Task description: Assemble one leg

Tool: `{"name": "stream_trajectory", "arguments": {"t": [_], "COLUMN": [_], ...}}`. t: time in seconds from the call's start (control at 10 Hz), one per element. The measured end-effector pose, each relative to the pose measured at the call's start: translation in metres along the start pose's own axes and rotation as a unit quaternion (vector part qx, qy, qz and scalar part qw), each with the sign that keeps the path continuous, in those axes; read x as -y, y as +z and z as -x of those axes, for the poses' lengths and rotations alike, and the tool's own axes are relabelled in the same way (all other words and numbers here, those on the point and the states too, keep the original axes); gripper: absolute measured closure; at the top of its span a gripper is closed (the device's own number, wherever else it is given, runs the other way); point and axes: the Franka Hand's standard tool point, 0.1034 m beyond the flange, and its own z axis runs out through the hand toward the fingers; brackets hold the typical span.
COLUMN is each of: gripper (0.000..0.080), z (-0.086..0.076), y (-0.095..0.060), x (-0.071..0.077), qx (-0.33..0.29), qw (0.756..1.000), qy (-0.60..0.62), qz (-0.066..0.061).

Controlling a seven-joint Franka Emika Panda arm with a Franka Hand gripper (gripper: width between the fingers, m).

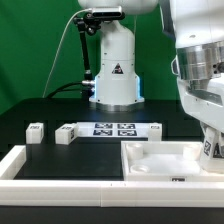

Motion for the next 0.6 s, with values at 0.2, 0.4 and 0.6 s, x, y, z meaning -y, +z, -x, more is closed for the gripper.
{"name": "stream_trajectory", "arguments": {"t": [0.2, 0.4, 0.6], "gripper": [0.0509, 0.0278, 0.0173], "z": [0.0002, 0.0006, 0.0026], "y": [0.0005, -0.0008, -0.0011], "x": [-0.0001, 0.0013, 0.0034], "qx": [0.004, 0.006, 0.005], "qw": [0.997, 1.000, 0.995], "qy": [0.081, 0.026, -0.103], "qz": [-0.001, 0.003, 0.008]}}
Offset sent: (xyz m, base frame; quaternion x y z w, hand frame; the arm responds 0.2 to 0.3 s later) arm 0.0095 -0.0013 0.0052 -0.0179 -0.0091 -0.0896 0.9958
